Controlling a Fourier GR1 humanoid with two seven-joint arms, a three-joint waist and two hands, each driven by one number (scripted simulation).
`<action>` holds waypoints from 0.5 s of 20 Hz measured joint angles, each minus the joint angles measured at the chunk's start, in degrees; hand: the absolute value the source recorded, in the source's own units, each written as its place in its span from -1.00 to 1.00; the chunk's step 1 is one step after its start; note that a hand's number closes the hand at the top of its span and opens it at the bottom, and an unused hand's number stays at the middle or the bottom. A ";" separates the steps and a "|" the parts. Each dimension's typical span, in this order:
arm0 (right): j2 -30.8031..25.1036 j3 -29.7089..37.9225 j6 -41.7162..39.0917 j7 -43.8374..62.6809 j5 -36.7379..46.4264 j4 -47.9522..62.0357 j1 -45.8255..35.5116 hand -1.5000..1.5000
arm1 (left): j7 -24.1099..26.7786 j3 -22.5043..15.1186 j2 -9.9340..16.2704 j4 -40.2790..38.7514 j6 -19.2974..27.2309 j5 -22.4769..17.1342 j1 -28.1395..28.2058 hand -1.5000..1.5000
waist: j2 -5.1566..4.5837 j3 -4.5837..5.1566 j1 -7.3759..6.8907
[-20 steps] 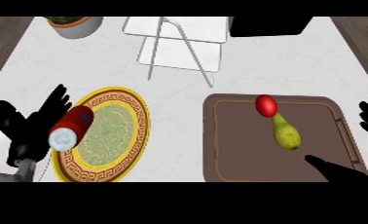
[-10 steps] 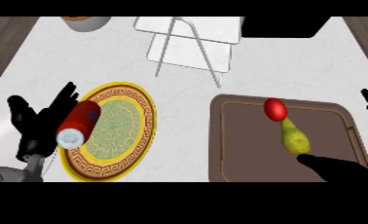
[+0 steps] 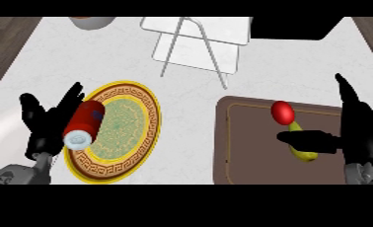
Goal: Pick the tomato from the tray and place it in the tiered shelf
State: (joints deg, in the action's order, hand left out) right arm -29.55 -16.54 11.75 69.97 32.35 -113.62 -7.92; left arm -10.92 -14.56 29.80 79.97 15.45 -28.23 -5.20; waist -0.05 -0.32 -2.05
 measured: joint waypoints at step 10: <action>9.55 -2.05 -5.15 1.49 5.71 11.84 -6.86 -1.00 | 1.10 1.35 -0.54 -1.33 -1.05 0.60 0.77 0.00 | 0.37 -0.12 0.99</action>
State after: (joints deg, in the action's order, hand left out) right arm -19.99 -18.59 6.60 71.47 38.06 -101.78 -14.78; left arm -9.82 -13.21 29.26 78.64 14.40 -27.63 -4.43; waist 0.31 -0.44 -1.06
